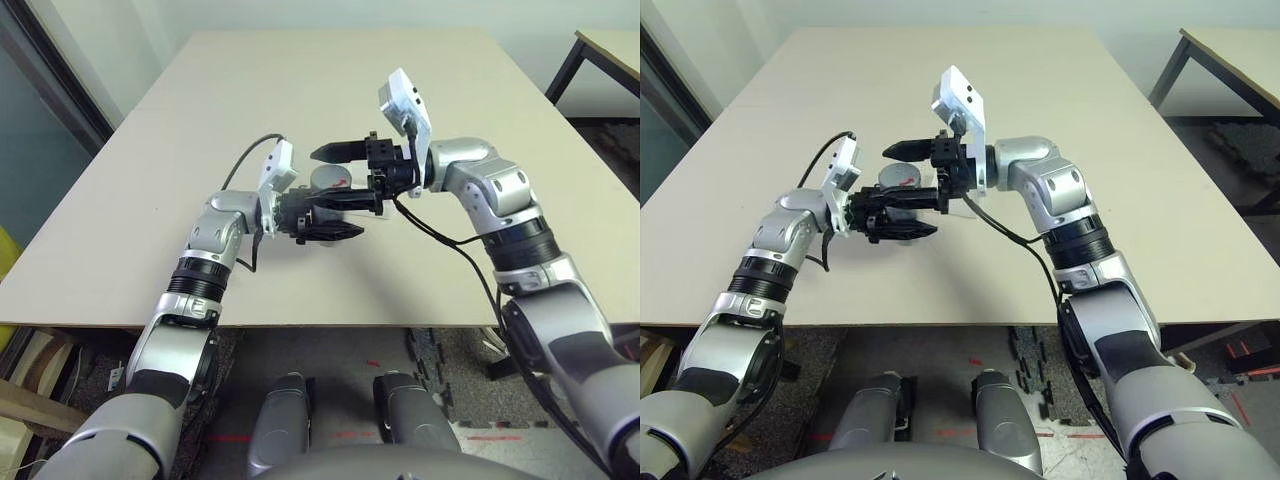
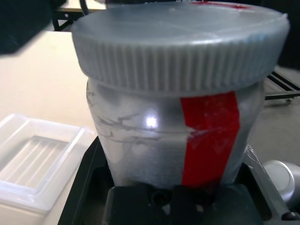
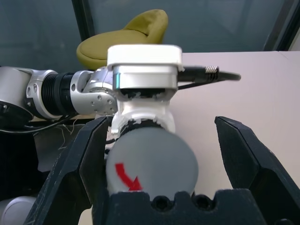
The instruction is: Pour the medicine from the bottle into the box.
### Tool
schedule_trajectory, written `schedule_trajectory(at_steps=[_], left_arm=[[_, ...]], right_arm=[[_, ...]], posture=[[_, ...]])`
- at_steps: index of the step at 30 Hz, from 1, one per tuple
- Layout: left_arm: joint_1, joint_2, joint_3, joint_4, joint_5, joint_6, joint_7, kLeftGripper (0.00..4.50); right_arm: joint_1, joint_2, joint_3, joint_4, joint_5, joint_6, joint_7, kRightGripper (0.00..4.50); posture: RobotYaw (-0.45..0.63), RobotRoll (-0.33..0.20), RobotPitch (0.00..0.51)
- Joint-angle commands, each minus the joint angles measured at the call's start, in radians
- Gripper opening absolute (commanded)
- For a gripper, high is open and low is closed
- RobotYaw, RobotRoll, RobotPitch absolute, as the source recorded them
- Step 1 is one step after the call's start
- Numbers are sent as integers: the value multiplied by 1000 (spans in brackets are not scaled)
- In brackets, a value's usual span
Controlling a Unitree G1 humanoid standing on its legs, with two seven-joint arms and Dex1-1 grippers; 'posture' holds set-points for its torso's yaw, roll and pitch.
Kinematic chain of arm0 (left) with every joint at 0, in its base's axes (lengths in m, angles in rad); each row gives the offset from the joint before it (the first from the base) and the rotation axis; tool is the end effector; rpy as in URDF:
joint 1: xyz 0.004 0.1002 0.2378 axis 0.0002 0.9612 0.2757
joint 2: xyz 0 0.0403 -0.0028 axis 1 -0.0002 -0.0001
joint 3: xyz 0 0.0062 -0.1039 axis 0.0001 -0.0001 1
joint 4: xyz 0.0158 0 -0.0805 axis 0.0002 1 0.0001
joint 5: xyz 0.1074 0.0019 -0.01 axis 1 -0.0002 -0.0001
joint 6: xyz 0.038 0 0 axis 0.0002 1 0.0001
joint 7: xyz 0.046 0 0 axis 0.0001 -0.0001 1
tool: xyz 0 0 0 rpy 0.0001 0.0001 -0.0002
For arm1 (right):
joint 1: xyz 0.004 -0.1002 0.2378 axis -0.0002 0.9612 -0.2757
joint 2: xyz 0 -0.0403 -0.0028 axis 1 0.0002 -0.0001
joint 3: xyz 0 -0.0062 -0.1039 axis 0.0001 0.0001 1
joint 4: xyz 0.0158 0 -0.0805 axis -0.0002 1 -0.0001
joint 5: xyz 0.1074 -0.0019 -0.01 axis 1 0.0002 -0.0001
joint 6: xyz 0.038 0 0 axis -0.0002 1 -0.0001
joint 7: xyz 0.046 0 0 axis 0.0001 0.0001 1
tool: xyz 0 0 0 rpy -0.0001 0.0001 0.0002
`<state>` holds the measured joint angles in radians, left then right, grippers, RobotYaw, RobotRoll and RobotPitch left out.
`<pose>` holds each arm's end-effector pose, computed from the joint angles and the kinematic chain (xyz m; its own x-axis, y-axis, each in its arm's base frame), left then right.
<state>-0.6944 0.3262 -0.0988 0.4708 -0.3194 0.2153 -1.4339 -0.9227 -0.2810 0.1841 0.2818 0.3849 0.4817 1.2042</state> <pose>0.3323 0.1707 0.1335 0.0233 -0.9974 -0.0676 0.9996 0.0244 -0.0152 0.3360 -0.1108 0.2169 0.0321 0.9969 -0.0714 -0.9954 0.0254 -0.0922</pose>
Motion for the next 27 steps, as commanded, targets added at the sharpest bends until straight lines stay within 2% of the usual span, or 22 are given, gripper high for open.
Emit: schedule_trajectory(at_steps=[1,12,27], left_arm=[[9,6,-7,-26,-16,7,-6,2748],[11,16,2,-32,-20,12,-4,2748],[13,41,13,-27,-25,8,2,2748]], right_arm=[[-6,-12,-12,12,5,2,8,4500],[48,-74,-28,14,1,5,7,4500],[133,-318,-171,44,20,9,-12,4500]], posture=[[-108,0,36],[-109,0,40],[-120,0,42]])
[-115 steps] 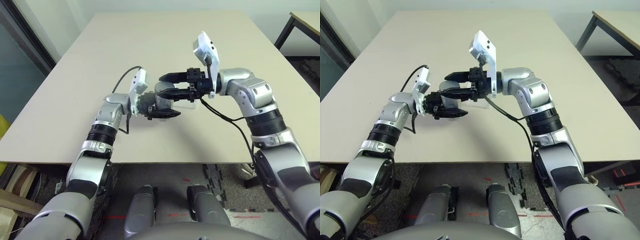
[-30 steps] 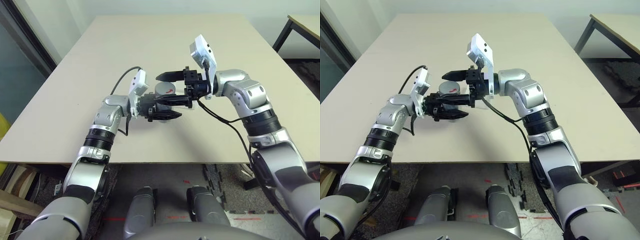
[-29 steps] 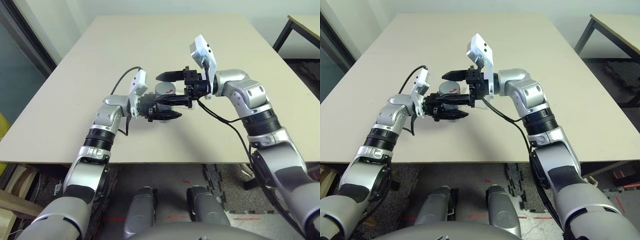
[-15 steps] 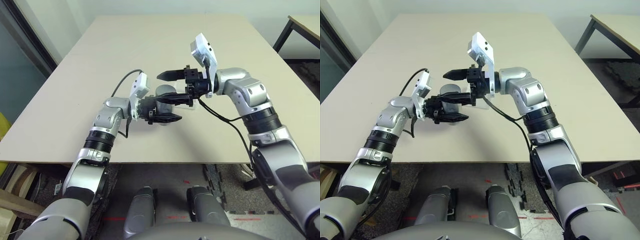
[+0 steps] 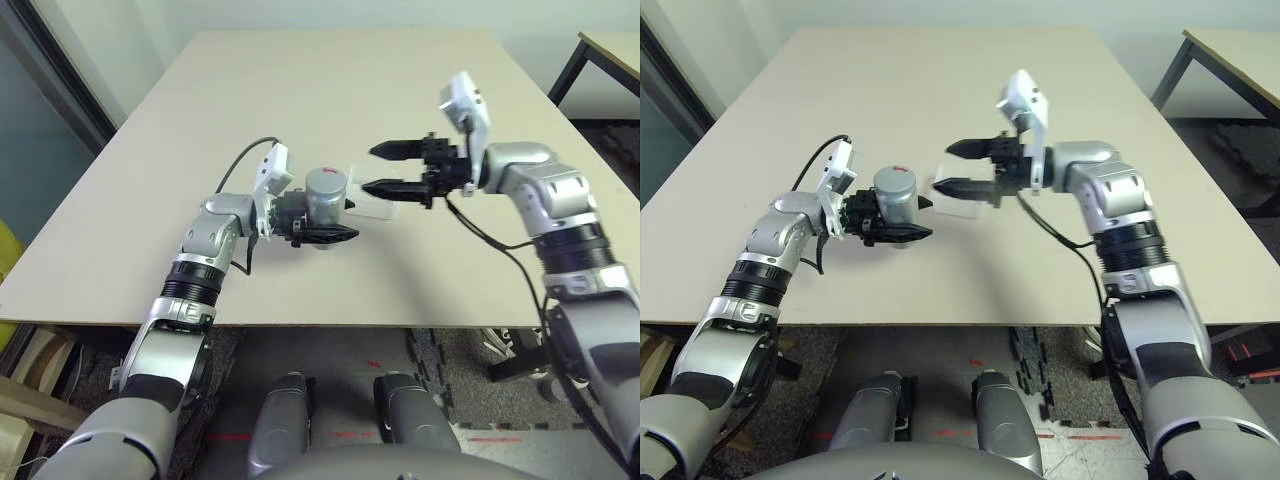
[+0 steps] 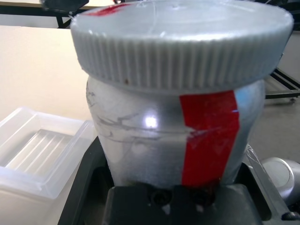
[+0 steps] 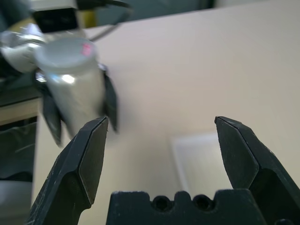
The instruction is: Pour the medicine from the bottle into the box.
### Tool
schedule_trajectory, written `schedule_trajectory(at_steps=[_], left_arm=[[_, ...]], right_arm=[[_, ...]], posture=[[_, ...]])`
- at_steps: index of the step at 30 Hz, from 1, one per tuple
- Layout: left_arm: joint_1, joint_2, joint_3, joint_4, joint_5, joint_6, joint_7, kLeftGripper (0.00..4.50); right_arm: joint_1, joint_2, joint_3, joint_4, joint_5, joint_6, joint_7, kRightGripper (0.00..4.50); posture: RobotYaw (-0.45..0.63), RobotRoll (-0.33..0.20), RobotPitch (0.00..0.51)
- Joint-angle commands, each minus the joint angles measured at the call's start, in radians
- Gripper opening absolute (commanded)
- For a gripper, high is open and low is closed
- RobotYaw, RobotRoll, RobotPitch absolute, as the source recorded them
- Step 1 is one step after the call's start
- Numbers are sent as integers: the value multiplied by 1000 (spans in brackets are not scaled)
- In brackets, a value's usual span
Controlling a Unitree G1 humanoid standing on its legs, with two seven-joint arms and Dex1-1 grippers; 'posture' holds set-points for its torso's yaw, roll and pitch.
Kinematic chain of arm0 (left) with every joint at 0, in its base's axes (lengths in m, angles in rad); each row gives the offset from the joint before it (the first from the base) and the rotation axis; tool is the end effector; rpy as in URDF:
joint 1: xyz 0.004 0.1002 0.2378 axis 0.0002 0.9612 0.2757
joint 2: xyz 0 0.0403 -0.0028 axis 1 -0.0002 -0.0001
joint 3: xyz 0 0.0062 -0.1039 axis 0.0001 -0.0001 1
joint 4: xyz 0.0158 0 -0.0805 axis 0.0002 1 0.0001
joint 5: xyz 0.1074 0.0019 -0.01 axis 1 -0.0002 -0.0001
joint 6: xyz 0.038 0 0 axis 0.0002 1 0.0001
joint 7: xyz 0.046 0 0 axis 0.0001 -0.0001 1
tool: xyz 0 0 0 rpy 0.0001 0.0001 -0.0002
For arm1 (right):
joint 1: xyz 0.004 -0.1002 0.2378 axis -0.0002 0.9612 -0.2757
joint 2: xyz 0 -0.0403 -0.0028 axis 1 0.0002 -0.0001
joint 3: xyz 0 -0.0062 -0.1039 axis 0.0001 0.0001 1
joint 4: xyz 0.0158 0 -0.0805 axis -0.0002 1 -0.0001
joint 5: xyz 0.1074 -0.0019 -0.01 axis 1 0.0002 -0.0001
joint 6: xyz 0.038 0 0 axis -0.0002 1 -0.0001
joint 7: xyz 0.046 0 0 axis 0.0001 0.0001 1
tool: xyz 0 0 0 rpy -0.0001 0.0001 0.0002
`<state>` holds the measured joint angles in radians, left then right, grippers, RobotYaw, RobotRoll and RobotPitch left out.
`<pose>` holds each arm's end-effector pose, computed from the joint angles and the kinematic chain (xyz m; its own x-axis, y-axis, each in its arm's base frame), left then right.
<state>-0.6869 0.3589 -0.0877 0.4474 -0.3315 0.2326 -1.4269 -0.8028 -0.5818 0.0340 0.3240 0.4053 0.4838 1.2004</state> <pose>0.3307 0.1805 0.1380 0.0506 -0.9959 -0.0749 0.9986 0.0515 -0.0098 0.3287 -0.2250 0.2113 0.3679 0.9190 -0.1418 -0.9299 0.3631 -0.0596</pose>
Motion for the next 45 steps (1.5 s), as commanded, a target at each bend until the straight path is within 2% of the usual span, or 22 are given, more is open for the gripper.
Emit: schedule_trajectory(at_steps=[1,6,11,19,31,45], left_arm=[[3,7,2,0,-12,-11,-4,2748],[-6,6,3,17,-8,-21,-1,2748],[-15,2,1,34,-4,-32,1,2748],[-19,-2,-1,37,-1,-43,7,2748],[-9,-10,-2,32,-4,-56,28,2748],[-1,-25,-11,6,-10,-45,20,2748]], right_arm=[[17,-23,-26,-6,2,11,-10,4500],[24,-7,-22,-87,30,49,-22,4500],[12,54,15,-158,41,83,-42,4500],[-57,154,65,-168,42,87,-32,4500],[-91,206,110,-232,72,136,2,4500],[-124,277,161,-124,-6,27,-22,4500]], posture=[[-125,0,40],[-129,0,38],[-128,0,37],[-116,0,39],[-106,0,43],[-97,0,41]])
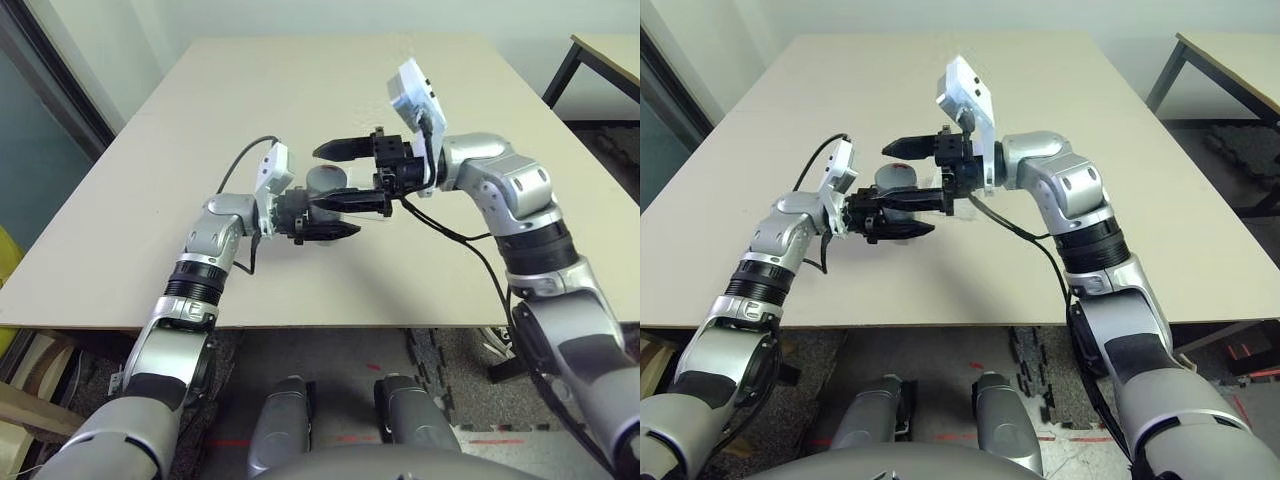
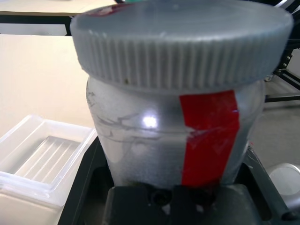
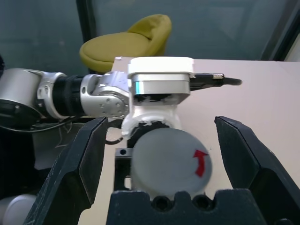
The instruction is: Pour the medicine from the bottle into the box.
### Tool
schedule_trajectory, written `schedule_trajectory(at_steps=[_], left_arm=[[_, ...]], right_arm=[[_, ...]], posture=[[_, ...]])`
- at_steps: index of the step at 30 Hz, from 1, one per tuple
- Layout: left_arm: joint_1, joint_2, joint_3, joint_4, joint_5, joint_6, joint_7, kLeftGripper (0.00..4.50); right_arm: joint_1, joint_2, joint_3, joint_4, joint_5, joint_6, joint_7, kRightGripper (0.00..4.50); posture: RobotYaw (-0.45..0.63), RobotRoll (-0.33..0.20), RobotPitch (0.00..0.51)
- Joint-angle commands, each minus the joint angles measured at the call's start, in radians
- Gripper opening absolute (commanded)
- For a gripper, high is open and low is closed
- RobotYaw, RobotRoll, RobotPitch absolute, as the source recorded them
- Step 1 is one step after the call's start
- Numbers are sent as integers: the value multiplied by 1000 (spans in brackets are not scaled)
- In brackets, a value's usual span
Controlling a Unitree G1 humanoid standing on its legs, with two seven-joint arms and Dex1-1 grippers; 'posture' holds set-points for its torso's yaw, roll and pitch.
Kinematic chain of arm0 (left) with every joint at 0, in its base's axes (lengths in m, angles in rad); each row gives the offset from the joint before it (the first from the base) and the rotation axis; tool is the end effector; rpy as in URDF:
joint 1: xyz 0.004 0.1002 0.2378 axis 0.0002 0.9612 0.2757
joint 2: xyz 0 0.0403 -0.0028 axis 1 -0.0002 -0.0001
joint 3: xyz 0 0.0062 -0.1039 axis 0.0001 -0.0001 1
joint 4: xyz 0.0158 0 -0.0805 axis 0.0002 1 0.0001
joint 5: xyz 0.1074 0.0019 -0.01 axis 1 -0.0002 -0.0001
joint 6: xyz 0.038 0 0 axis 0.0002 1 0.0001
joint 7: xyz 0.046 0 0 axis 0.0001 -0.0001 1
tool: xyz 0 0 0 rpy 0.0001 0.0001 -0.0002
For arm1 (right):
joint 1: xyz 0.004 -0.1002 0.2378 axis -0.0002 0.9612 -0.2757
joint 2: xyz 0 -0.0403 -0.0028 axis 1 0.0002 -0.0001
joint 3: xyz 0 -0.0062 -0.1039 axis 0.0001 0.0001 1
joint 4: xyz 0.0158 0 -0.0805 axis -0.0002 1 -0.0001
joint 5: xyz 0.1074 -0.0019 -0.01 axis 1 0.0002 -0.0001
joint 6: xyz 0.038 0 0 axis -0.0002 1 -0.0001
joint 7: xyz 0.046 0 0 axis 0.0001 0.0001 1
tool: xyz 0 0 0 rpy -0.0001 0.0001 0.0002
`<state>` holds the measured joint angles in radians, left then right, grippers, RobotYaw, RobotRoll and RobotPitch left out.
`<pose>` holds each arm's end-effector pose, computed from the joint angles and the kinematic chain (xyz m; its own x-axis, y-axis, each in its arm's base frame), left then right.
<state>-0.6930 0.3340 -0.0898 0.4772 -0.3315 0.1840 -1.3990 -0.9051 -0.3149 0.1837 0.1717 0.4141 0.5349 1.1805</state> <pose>0.3323 0.1747 0.1346 0.0696 -0.9962 -0.0518 0.9975 0.0691 0.0122 0.3262 -0.1140 0.2273 0.0321 0.9968 -0.0731 -0.9920 0.0229 -0.1240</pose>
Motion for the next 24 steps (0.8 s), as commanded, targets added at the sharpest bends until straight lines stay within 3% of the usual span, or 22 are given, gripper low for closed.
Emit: schedule_trajectory(at_steps=[1,24], left_arm=[[6,0,-10,-26,-11,4,-9,2748],[10,7,-10,-33,-11,17,-9,2748]], right_arm=[[-25,14,14,37,-20,-30,-2,4500],[-37,10,-13,137,-50,-68,7,4500]], posture=[[-96,0,41],[-99,0,45]])
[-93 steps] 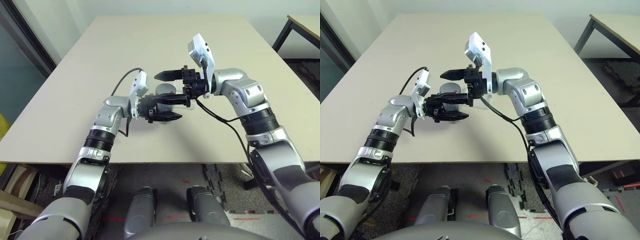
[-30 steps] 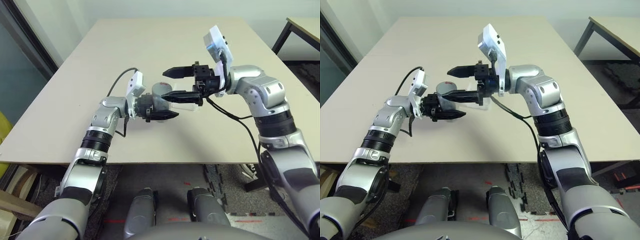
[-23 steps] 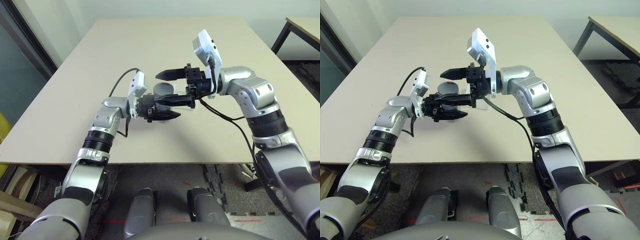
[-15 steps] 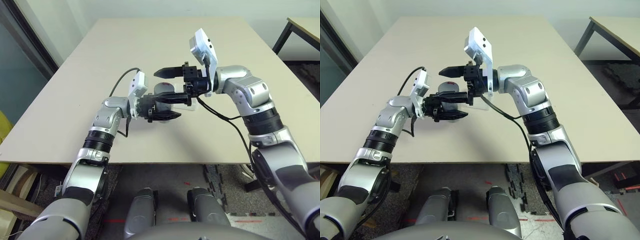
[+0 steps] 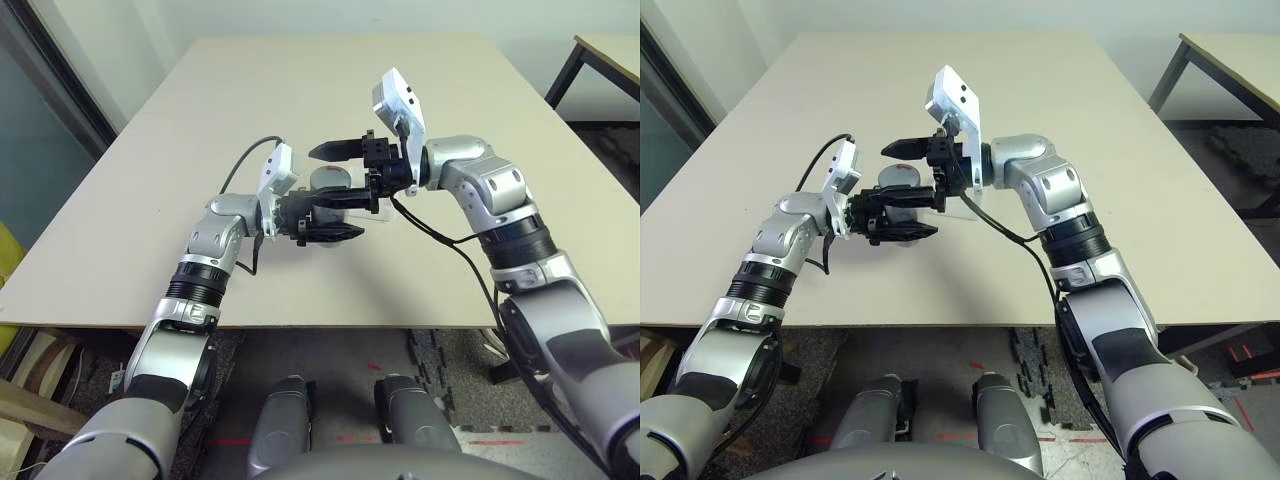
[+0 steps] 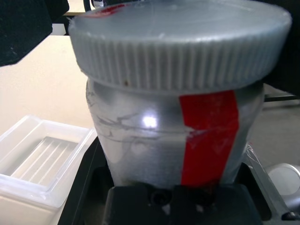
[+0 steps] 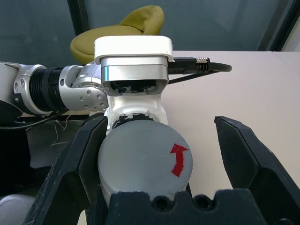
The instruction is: Pour the medicine from the bottle into the box.
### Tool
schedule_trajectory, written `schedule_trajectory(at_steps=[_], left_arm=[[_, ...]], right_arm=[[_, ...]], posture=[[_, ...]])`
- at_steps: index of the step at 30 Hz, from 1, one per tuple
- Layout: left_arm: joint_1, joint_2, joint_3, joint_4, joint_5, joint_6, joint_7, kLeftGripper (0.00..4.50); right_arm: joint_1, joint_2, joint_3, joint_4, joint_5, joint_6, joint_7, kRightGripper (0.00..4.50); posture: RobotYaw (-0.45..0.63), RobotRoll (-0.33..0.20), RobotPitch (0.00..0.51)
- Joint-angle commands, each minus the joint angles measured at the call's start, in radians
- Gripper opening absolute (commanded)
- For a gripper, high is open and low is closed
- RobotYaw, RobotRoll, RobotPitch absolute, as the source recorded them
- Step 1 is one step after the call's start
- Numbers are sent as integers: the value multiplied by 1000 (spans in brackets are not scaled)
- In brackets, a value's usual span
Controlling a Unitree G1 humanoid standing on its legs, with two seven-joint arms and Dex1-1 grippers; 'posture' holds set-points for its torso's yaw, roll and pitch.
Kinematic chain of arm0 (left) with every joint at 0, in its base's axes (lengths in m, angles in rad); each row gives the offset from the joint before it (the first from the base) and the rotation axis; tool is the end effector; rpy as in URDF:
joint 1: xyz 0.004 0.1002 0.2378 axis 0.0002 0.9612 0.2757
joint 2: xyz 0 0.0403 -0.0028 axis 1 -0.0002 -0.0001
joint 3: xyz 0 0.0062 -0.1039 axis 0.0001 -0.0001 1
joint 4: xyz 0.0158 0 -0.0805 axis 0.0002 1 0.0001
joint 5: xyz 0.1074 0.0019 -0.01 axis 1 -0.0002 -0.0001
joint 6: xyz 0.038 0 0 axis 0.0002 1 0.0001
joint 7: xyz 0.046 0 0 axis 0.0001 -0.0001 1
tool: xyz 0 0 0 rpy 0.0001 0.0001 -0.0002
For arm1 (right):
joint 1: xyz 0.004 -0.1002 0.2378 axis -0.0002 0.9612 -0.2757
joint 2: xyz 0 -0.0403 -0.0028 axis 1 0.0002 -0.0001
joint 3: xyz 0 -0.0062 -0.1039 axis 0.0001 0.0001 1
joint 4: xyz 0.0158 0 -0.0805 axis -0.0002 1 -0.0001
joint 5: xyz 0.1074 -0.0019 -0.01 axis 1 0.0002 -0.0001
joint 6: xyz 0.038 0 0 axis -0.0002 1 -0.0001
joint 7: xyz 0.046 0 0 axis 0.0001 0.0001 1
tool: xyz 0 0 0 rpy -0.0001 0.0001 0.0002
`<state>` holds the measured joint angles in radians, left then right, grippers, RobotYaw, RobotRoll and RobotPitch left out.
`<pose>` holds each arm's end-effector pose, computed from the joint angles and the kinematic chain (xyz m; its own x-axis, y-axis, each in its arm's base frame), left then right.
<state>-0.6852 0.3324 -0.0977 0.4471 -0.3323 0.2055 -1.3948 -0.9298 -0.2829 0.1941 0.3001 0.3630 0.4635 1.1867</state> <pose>0.3306 0.1716 0.1358 0.0590 -0.9967 -0.0562 0.9982 0.0586 0.0093 0.3377 -0.1105 0.2165 0.0609 0.9939 -0.0917 -0.9929 0.0509 -0.1078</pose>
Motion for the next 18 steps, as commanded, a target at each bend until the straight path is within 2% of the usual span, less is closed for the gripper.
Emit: schedule_trajectory(at_steps=[1,10,18], left_arm=[[0,9,-2,1,-9,-6,-13,2748],[-17,16,1,29,-3,-18,-22,2748],[-23,21,2,45,-1,-26,-30,2748]], right_arm=[[-10,-28,-25,7,2,4,2,4500],[36,-110,-63,-51,37,39,-2,4500],[104,-227,-132,-81,59,74,-13,4500]], posture=[[-99,0,45],[-119,0,41],[-125,0,43]])
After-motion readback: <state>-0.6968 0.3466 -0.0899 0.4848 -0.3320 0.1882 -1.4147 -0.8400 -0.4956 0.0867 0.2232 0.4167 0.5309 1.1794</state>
